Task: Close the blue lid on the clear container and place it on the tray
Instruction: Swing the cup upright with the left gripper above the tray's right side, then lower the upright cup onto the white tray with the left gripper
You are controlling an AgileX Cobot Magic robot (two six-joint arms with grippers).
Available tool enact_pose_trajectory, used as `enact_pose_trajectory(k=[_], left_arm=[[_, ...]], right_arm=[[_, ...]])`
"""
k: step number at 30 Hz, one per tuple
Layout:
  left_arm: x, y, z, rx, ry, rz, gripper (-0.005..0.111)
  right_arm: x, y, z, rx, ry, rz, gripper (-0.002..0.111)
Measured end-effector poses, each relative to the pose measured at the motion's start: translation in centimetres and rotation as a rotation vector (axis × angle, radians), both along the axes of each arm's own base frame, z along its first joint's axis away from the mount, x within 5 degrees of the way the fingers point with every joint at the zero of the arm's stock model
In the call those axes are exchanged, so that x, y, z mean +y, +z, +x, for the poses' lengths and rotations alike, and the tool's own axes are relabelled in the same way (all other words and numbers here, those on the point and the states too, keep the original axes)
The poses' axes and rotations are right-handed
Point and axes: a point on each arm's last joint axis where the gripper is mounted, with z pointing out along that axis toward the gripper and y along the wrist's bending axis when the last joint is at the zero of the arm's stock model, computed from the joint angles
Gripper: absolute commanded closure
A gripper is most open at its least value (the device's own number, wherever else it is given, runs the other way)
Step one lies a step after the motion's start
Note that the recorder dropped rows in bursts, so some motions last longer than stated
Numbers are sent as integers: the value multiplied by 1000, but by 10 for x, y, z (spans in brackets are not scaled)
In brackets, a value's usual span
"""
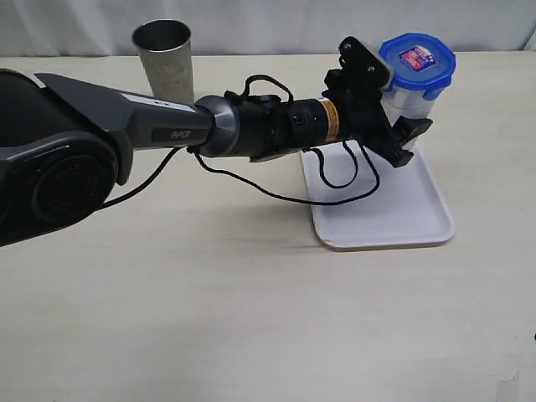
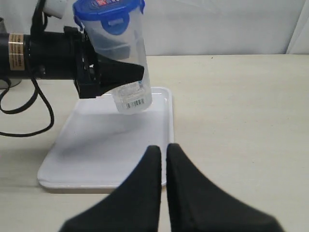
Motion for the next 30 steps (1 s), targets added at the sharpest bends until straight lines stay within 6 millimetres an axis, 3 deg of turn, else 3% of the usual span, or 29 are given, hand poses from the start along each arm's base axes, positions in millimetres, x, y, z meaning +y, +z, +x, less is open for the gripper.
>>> enact_pose_trajectory(k=[5, 9, 16, 30], left_arm=[[-2, -17, -6, 51, -78, 64, 107], [-8, -13, -19, 65, -230, 25, 107], [-9, -15, -31, 112, -352, 37, 107], [-9, -14, -33, 112, -374, 30, 107]], right_arm=[[0, 0, 0, 0, 0, 0, 104], [0, 0, 0, 0, 0, 0, 104], [0, 0, 0, 0, 0, 0, 104], [0, 0, 0, 2, 0, 0, 104]])
